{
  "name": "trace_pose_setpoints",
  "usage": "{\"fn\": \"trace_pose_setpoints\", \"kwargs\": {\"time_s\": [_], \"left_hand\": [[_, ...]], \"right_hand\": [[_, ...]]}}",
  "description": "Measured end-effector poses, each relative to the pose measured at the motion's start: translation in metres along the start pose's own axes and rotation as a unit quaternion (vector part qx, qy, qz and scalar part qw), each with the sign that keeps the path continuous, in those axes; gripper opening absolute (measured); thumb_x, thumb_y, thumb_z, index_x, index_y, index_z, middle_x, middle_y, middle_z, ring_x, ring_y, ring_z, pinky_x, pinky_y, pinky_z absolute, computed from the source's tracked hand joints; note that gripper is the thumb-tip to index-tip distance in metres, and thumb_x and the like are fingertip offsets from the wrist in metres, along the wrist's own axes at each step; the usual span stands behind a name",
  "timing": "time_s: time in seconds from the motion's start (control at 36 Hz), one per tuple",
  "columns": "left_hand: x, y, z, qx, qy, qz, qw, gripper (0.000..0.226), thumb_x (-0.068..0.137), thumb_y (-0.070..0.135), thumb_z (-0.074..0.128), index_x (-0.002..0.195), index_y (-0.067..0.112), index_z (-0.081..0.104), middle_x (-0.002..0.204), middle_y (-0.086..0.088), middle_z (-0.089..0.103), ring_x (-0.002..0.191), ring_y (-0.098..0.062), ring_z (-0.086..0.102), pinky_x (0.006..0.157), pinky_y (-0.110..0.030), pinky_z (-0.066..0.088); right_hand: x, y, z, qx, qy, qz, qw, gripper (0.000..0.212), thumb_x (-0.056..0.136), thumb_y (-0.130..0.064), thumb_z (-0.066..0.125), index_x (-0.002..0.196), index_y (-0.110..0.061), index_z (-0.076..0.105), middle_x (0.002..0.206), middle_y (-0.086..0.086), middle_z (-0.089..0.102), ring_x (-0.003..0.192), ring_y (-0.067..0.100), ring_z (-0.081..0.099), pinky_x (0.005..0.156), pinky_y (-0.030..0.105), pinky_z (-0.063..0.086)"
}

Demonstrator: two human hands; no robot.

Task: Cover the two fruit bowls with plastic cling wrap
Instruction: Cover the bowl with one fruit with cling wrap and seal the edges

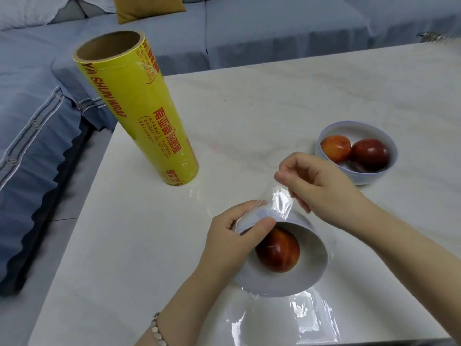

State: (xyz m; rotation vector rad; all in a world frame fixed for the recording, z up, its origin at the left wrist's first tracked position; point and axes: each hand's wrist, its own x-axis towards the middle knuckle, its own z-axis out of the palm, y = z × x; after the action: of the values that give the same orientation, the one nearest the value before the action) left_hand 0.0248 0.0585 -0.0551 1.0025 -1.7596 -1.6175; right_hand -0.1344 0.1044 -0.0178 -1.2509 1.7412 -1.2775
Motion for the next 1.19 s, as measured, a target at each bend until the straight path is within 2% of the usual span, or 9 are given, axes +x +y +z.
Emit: {"fn": "trace_pose_setpoints", "kwargs": {"time_s": [0.14, 0.33, 0.47, 0.58, 0.72, 0.89, 1.0, 1.11, 1.19], "left_hand": [[-0.004, -0.005, -0.001, 0.004, -0.002, 0.022, 1.000, 0.036, 0.050, 0.048, 0.067, 0.084, 0.040, 0.067, 0.086, 0.030, 0.070, 0.088, 0.008, 0.064, 0.072, -0.006, 0.046], [-0.005, -0.007, -0.003, 0.018, -0.013, 0.048, 0.999, 0.036, 0.053, 0.047, 0.067, 0.088, 0.040, 0.066, 0.089, 0.028, 0.070, 0.090, 0.005, 0.064, 0.072, -0.007, 0.046], [-0.006, -0.007, -0.004, 0.020, -0.017, 0.042, 0.999, 0.054, 0.053, 0.049, 0.066, 0.107, 0.044, 0.058, 0.092, 0.010, 0.069, 0.089, 0.000, 0.063, 0.072, -0.008, 0.046], [-0.006, -0.007, -0.004, 0.051, -0.056, 0.092, 0.993, 0.037, 0.063, 0.046, 0.065, 0.100, 0.044, 0.063, 0.098, 0.021, 0.066, 0.093, 0.002, 0.061, 0.077, -0.007, 0.044], [-0.004, -0.008, -0.005, 0.076, -0.074, 0.121, 0.987, 0.035, 0.062, 0.046, 0.067, 0.096, 0.056, 0.065, 0.106, 0.008, 0.059, 0.101, 0.001, 0.057, 0.083, -0.007, 0.040], [-0.004, -0.009, -0.007, 0.073, -0.104, 0.126, 0.984, 0.037, 0.071, 0.042, 0.063, 0.107, 0.036, 0.062, 0.117, 0.023, 0.061, 0.111, -0.002, 0.057, 0.090, -0.012, 0.041], [-0.005, -0.009, -0.009, 0.053, -0.096, 0.088, 0.990, 0.032, 0.069, 0.046, 0.062, 0.100, 0.039, 0.064, 0.113, 0.020, 0.066, 0.108, -0.004, 0.060, 0.089, -0.015, 0.045], [-0.004, -0.005, -0.010, 0.065, -0.115, 0.084, 0.988, 0.028, 0.071, 0.044, 0.060, 0.099, 0.041, 0.063, 0.111, 0.023, 0.065, 0.108, -0.002, 0.059, 0.088, -0.012, 0.043], [-0.004, -0.005, -0.011, 0.071, -0.118, 0.081, 0.987, 0.031, 0.070, 0.045, 0.058, 0.102, 0.046, 0.059, 0.109, 0.024, 0.064, 0.107, -0.001, 0.059, 0.086, -0.011, 0.043]], "right_hand": [[0.002, 0.015, 0.007, -0.061, 0.054, 0.014, 0.997, 0.021, 0.086, -0.028, 0.059, 0.066, -0.030, 0.052, 0.049, -0.007, 0.036, 0.052, 0.008, 0.037, 0.058, 0.029, 0.038], [0.007, 0.034, 0.012, -0.064, 0.017, 0.077, 0.995, 0.023, 0.085, -0.027, 0.062, 0.063, -0.026, 0.053, 0.036, -0.008, 0.035, 0.039, 0.007, 0.034, 0.048, 0.020, 0.032], [0.008, 0.038, 0.012, -0.101, -0.008, 0.086, 0.991, 0.023, 0.084, -0.031, 0.062, 0.063, -0.029, 0.054, 0.035, -0.009, 0.036, 0.039, 0.006, 0.037, 0.044, 0.016, 0.027], [0.006, 0.038, 0.008, -0.132, -0.045, 0.088, 0.986, 0.023, 0.082, -0.033, 0.064, 0.061, -0.030, 0.056, 0.037, -0.008, 0.037, 0.041, 0.005, 0.037, 0.046, 0.016, 0.029], [0.006, 0.037, 0.004, -0.144, -0.076, 0.091, 0.982, 0.021, 0.080, -0.034, 0.067, 0.061, -0.029, 0.060, 0.039, -0.009, 0.038, 0.042, 0.003, 0.037, 0.046, 0.014, 0.030], [0.007, 0.036, 0.003, -0.095, -0.112, 0.170, 0.975, 0.018, 0.079, -0.026, 0.069, 0.062, -0.024, 0.066, 0.055, -0.006, 0.055, 0.050, 0.001, 0.044, 0.050, 0.012, 0.036], [0.006, 0.038, 0.003, -0.118, -0.081, 0.216, 0.966, 0.017, 0.074, -0.031, 0.072, 0.066, -0.016, 0.068, 0.063, -0.003, 0.062, 0.058, 0.007, 0.053, 0.053, 0.015, 0.041], [0.007, 0.047, -0.015, -0.234, 0.045, 0.151, 0.959, 0.024, 0.069, -0.030, 0.078, 0.060, -0.021, 0.059, 0.052, -0.007, 0.049, 0.050, 0.009, 0.046, 0.046, 0.012, 0.035], [-0.003, 0.039, -0.027, -0.184, 0.110, 0.098, 0.972, 0.019, 0.076, -0.026, 0.073, 0.062, -0.023, 0.060, 0.055, -0.005, 0.052, 0.049, 0.009, 0.046, 0.051, 0.007, 0.036]]}}
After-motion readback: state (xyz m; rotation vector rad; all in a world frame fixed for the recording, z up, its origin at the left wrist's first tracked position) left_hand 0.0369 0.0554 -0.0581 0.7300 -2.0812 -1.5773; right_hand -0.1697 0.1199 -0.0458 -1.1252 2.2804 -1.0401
